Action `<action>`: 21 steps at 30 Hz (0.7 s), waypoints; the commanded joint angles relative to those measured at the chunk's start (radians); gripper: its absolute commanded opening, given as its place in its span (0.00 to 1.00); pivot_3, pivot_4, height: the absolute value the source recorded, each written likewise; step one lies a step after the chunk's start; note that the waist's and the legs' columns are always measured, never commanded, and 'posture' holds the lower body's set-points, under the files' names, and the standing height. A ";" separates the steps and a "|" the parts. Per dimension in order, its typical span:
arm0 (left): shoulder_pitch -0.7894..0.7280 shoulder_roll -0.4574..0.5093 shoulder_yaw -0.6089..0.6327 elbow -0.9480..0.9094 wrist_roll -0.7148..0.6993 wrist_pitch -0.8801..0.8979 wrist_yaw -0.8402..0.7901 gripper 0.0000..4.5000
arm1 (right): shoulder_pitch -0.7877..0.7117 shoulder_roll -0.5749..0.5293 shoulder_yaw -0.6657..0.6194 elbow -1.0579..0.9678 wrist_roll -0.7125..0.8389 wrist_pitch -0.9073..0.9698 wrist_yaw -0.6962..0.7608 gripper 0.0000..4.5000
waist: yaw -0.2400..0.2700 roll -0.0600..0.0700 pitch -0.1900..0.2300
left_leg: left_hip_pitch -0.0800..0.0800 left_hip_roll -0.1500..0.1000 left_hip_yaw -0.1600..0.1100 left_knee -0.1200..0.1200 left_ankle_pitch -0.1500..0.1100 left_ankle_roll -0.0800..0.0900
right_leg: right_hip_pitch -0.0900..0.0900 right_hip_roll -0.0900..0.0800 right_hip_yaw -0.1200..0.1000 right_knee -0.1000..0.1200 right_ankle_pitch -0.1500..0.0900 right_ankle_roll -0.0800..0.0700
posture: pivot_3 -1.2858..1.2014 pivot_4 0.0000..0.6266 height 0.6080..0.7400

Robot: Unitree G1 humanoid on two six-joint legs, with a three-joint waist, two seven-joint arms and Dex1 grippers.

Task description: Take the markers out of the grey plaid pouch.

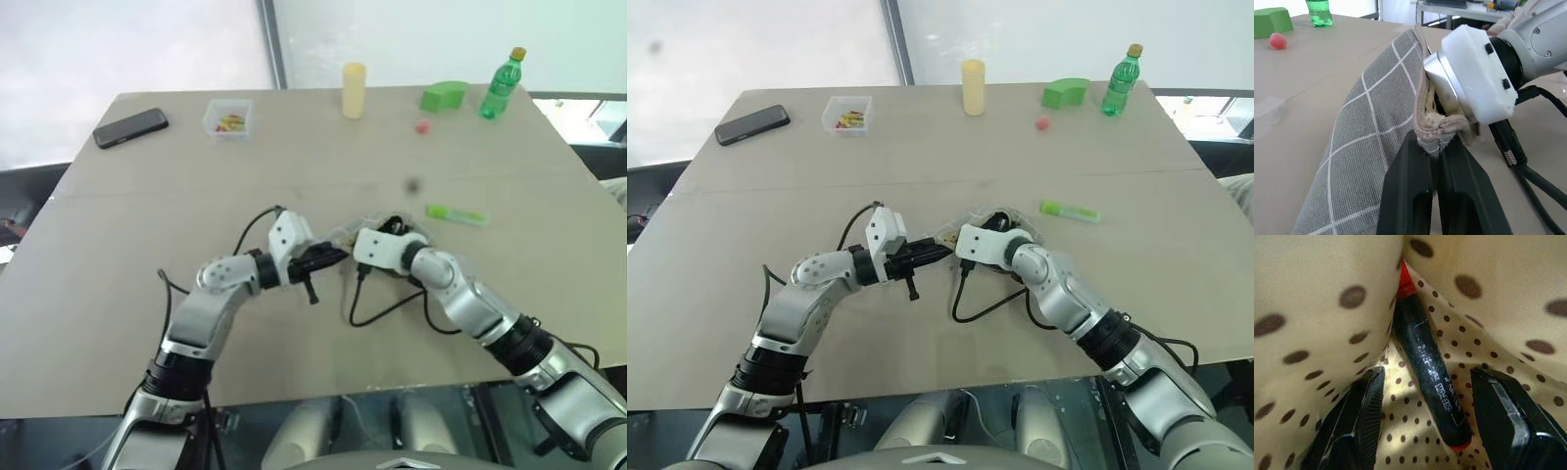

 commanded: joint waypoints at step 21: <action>-0.065 -0.087 0.268 -0.118 -0.858 0.737 0.159 0.00 | -0.147 -0.475 -0.349 -0.552 0.491 0.542 0.797 0.63 | 0.001 0.000 0.002 | -0.002 0.002 -0.004 0.000 -0.001 0.001 | 0.000 0.002 -0.003 -0.002 0.002 -0.003 | 0.52 0.24 1.00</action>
